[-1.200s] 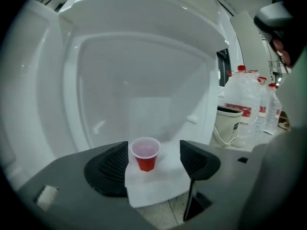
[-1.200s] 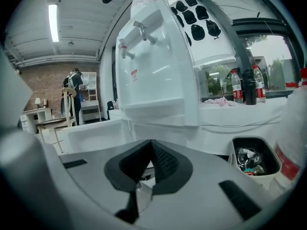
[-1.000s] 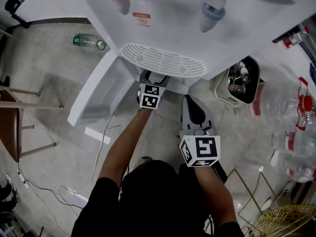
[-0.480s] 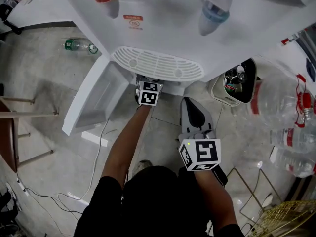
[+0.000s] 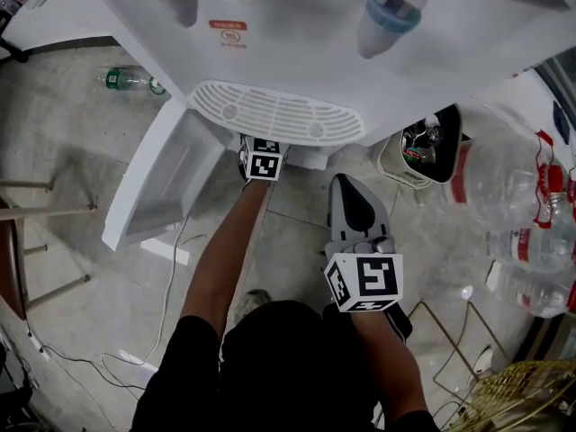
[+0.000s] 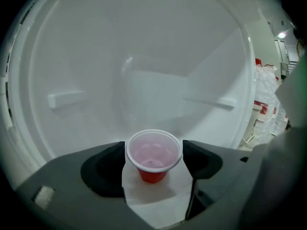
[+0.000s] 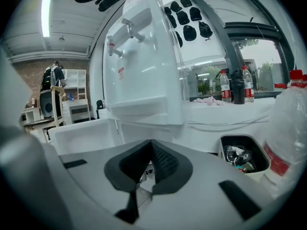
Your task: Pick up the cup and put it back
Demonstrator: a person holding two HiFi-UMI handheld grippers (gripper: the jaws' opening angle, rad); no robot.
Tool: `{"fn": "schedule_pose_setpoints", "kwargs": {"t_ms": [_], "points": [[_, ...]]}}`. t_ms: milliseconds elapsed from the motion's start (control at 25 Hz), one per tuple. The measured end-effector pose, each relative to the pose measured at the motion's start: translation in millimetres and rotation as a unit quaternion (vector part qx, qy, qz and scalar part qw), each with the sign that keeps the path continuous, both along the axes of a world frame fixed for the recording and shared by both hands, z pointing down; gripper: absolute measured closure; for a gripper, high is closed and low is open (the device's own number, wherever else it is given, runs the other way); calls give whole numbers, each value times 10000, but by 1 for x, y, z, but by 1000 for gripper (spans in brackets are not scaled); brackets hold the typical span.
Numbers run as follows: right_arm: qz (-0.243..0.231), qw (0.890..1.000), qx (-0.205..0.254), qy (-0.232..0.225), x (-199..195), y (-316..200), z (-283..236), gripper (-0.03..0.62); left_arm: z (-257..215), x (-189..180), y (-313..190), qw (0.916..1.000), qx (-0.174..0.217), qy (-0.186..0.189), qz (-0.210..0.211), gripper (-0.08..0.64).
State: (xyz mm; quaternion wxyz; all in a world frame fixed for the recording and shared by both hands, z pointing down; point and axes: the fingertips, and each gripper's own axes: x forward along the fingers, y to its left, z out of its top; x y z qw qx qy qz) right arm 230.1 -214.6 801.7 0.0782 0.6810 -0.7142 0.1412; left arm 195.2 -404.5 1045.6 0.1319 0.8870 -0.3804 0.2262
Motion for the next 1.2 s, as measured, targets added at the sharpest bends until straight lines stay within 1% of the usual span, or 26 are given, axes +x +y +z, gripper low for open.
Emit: {"fn": "schedule_pose_setpoints", "kwargs": {"t_ms": [160,440,600,760,920,1080,1200], "points": [[43,10000,-2,-6,3,0,0,598,-5,0,-4,10000,81,19,-54,206],[16,10000,-16,-22,2,-1,2,598,-5,-6,2,10000,73,3,-20,207],[11,10000,-23,-90,2,-1,3,598,-14,-11,13,9999,151,10,6,208],[-18,9999,28,-125,1,0,-1,598,-26,-15,24,9997,204,125,-35,210],[-125,9998,7,-156,-3,-1,4,598,-35,-25,38,9995,258,161,-112,212],[-178,9996,-1,-231,-6,-1,6,598,-49,-30,54,9991,342,228,-88,213],[-284,9992,-35,-276,-14,-1,9,598,-60,-42,69,9990,328,279,-113,213]]}}
